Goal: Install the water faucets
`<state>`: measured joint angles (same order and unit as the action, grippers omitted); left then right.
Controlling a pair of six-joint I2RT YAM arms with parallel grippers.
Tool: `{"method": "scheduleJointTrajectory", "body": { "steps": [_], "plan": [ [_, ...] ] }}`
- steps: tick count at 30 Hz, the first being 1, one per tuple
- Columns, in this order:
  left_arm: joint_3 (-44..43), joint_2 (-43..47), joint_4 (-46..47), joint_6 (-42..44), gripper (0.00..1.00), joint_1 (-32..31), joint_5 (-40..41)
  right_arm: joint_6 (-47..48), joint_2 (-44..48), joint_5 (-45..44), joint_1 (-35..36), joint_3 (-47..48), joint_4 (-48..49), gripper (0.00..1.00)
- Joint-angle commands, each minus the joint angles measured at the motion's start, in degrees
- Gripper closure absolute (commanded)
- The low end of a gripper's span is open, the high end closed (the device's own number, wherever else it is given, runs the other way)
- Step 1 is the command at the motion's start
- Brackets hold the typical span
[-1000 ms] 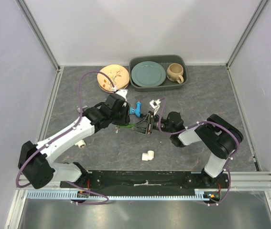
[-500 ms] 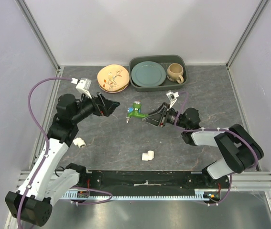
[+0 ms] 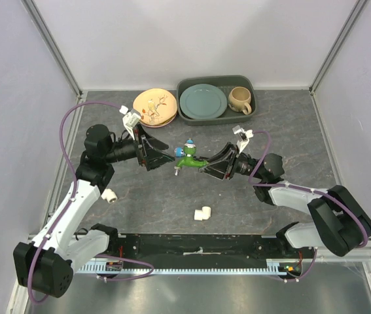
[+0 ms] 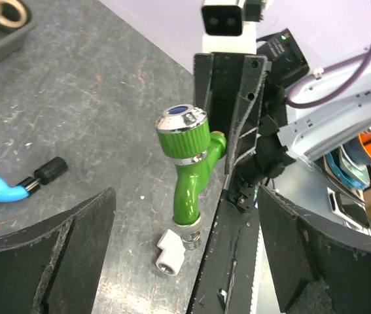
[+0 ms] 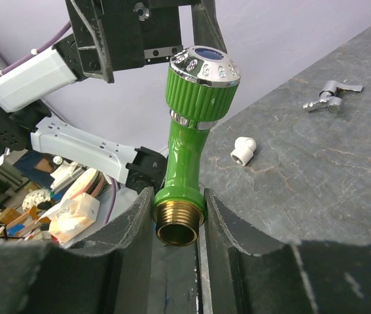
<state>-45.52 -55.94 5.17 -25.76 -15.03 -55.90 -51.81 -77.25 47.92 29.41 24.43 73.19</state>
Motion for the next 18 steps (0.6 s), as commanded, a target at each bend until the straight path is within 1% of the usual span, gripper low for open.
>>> {"method": "scheduleJointTrajectory", "body": {
  "steps": [1, 7, 10, 13, 18],
  "plan": [
    [0.4, -0.7, 5.3, -2.1, 0.07, -1.9, -4.6, -3.2, 1.4, 1.6, -0.1, -0.6, 12.7, 1.0],
    [0.3, -4.6, 5.2, -2.8, 0.06, -5.9, -4.2, -8.4, -1.8, 2.4, 0.6, -0.7, 21.0, 1.0],
    [0.3, -6.3, 4.9, -2.5, 0.06, -7.8, -3.6, -8.3, -2.1, 2.4, 0.8, -0.7, 21.6, 1.0],
    [-0.1, -7.3, 3.1, -2.0, 0.06, -8.6, -1.9, -8.0, -1.8, 2.4, 1.0, -0.8, 21.6, 1.0],
    [-0.6, -10.0, 1.9, -2.8, 0.08, -9.8, -2.0, -7.3, -1.8, 1.7, 1.0, -1.1, 21.6, 1.0]
  ]
}}
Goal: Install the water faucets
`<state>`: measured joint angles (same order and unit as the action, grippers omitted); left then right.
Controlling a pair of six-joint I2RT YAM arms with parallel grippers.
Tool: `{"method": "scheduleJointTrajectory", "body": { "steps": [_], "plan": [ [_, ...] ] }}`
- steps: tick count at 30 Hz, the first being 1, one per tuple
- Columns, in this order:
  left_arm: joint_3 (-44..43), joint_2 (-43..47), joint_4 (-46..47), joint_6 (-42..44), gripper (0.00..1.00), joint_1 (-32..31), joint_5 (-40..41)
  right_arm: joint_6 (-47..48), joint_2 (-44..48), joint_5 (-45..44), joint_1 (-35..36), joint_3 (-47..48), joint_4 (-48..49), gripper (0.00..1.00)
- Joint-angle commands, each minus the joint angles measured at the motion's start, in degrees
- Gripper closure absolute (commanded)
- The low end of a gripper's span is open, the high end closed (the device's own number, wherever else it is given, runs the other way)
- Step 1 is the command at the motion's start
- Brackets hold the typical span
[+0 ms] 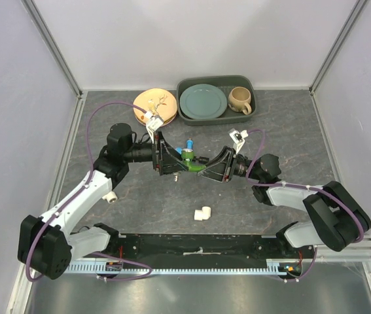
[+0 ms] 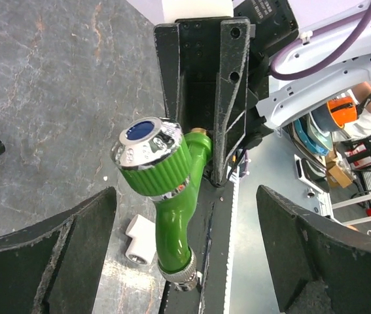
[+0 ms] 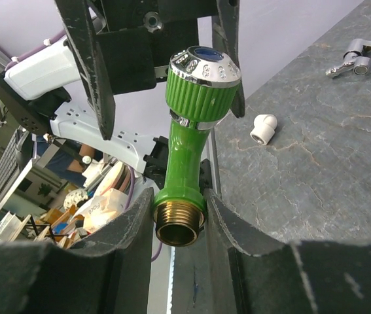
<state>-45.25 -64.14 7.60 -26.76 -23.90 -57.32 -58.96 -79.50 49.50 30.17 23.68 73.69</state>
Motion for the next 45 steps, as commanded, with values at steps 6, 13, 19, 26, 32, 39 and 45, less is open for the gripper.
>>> {"method": "scheduleJointTrajectory", "body": {
  "steps": [6, 13, 19, 26, 32, 39, 45],
  "plan": [
    [-1.8, -5.2, -1.8, -2.2, 0.14, -2.6, -0.8, 0.3, -0.2, -0.4, 0.3, -0.6, 21.1, 1.0],
    [-1.9, -5.9, -1.8, -2.2, 0.23, -3.6, -1.0, 0.8, -0.6, -0.5, 0.3, -0.6, 20.5, 1.0],
    [-1.5, -5.6, -0.2, -2.9, 0.29, -3.8, -1.5, 1.2, -1.3, -0.4, 0.7, -0.3, 20.3, 1.0],
    [-1.1, -5.4, 1.1, -4.3, 0.45, -3.8, -2.2, 3.1, -1.5, -0.6, 1.6, -0.1, 18.2, 1.0],
    [-0.9, -5.4, 2.0, -4.9, 0.65, -3.9, -3.0, 5.3, -0.6, -1.3, 1.8, -0.1, 14.8, 1.0],
    [-1.2, -3.9, 1.1, -3.7, 0.98, -3.9, -2.1, 7.0, 0.8, -2.0, 1.9, -0.1, 12.0, 0.81],
    [-5.0, 2.3, -13.4, 5.4, 0.98, -2.9, 9.4, 8.3, 1.7, -2.6, 1.8, 0.7, 7.8, 0.06]
  ]
}}
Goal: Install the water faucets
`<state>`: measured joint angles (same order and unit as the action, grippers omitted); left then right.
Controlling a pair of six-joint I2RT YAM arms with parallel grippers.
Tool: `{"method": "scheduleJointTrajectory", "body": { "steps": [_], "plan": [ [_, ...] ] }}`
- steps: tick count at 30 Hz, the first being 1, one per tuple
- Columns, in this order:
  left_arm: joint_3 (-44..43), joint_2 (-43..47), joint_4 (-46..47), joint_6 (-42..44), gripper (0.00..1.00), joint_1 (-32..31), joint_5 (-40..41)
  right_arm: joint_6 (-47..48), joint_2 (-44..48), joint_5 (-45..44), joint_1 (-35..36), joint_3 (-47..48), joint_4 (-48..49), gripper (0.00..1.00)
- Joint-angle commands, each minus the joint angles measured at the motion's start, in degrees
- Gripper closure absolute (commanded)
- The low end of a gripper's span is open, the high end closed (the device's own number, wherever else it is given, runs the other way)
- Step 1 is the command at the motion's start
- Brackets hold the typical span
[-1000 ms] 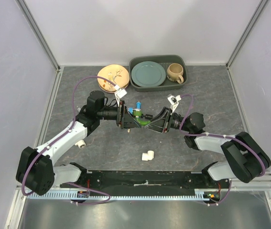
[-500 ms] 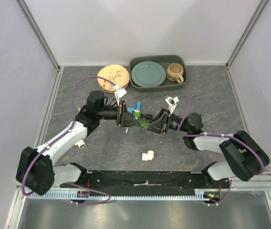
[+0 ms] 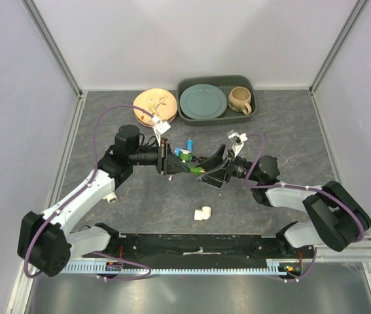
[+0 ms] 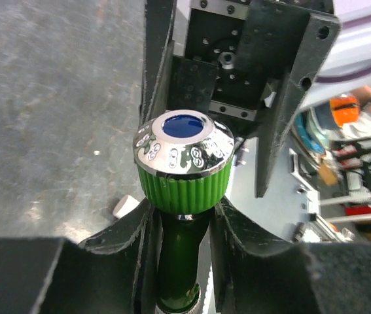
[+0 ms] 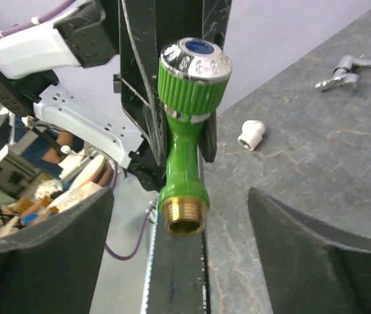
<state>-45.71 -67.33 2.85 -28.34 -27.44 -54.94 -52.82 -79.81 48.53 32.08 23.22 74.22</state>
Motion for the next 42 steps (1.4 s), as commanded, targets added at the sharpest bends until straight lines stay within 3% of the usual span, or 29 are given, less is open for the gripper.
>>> {"method": "scheduleJointTrajectory", "body": {
  "steps": [1, 7, 13, 16, 17, 19, 20, 23, 28, 33, 42],
  "plan": [
    [-5.1, 7.7, -10.3, 9.2, 0.98, 0.8, 11.4, 2.6, 2.2, -1.8, 0.1, 1.5, 6.4, 0.02],
    [-6.6, 18.0, -21.2, 17.0, 0.98, 1.0, 29.8, 3.0, 3.7, -5.5, 0.0, 2.3, -1.0, 0.02],
    [-0.5, 30.7, -26.8, 19.7, 0.98, 1.0, 40.9, 3.7, 6.2, -11.8, 0.1, 3.6, -16.2, 0.02],
    [1.1, 35.2, -28.2, 19.5, 0.98, 1.0, 41.8, 11.1, 7.1, -14.8, 1.5, 7.9, -33.6, 0.02],
    [1.5, 36.1, -28.4, 19.4, 0.98, 1.0, 41.9, 13.2, 7.5, -16.9, 2.3, 8.9, -43.5, 0.02],
    [2.9, 38.6, -28.4, 19.0, 0.98, 1.0, 42.7, 19.1, 8.9, -23.4, 5.6, 12.5, -53.8, 0.04],
    [3.3, 39.2, -28.4, 19.0, 0.98, 1.1, 43.0, 20.3, 9.1, -31.5, 6.9, 13.6, -62.8, 0.04],
    [4.1, 40.6, -29.0, 19.1, 0.98, 1.2, 44.1, 19.5, 9.1, -42.6, 10.4, 15.6, -75.8, 0.09],
    [5.1, 41.4, -29.0, 18.8, 0.98, 1.2, 43.4, 12.9, 8.9, -53.5, 15.6, 14.0, -88.7, 0.17],
    [4.8, 41.3, -29.2, 19.0, 0.98, 1.6, 43.1, 8.4, 4.3, -58.0, 21.5, 17.1, -96.4, 0.21],
    [5.0, 41.8, -29.4, 19.0, 0.98, 2.2, 42.8, 5.3, -1.0, -55.8, 24.5, 20.4, -97.7, 0.27]
  ]
}}
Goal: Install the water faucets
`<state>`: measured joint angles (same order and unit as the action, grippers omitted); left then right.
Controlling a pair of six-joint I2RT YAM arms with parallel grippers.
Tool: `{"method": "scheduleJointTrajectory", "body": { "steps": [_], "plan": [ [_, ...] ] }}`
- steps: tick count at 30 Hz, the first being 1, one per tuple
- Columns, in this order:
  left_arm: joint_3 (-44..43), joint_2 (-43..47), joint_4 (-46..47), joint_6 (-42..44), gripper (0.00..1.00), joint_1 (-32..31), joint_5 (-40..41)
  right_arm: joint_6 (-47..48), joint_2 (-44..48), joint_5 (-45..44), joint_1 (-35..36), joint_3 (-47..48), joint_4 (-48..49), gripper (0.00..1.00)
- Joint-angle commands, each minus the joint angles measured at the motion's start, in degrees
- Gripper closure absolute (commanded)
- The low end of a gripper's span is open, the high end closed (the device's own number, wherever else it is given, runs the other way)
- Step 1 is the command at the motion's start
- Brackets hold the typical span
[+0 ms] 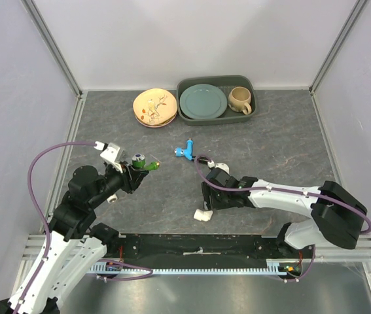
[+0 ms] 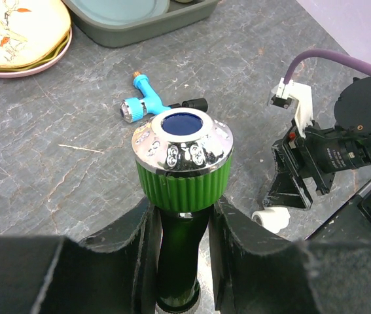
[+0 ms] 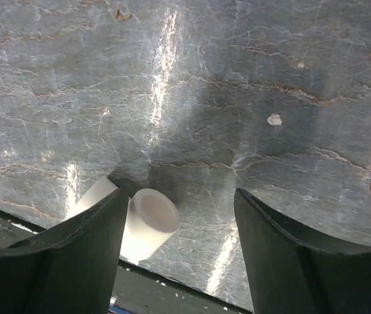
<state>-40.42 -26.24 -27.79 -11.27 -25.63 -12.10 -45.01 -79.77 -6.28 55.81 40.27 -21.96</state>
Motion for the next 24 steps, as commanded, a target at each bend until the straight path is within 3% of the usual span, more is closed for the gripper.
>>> {"method": "scheduleJointTrajectory", "body": {
  "steps": [1, 9, 16, 24],
  "plan": [
    [-0.4, 0.6, 1.2, 2.0, 0.98, 0.3, -0.3, -2.6, -1.3, -0.9, 1.0, 3.5, -1.5, 0.28],
    [-0.2, 1.2, 1.3, 1.9, 0.98, 0.5, -0.7, -2.5, -2.8, -0.9, 1.2, 5.2, -2.6, 0.33],
    [-0.3, 1.7, 1.3, 1.8, 0.98, 0.4, -1.1, 7.4, 2.5, -1.6, 1.2, 9.1, -6.3, 0.27],
    [-0.2, 2.1, 1.3, 1.8, 0.98, 0.5, -1.0, 15.8, 3.8, 10.3, 2.5, 6.5, -5.1, 0.23]
  ]
}}
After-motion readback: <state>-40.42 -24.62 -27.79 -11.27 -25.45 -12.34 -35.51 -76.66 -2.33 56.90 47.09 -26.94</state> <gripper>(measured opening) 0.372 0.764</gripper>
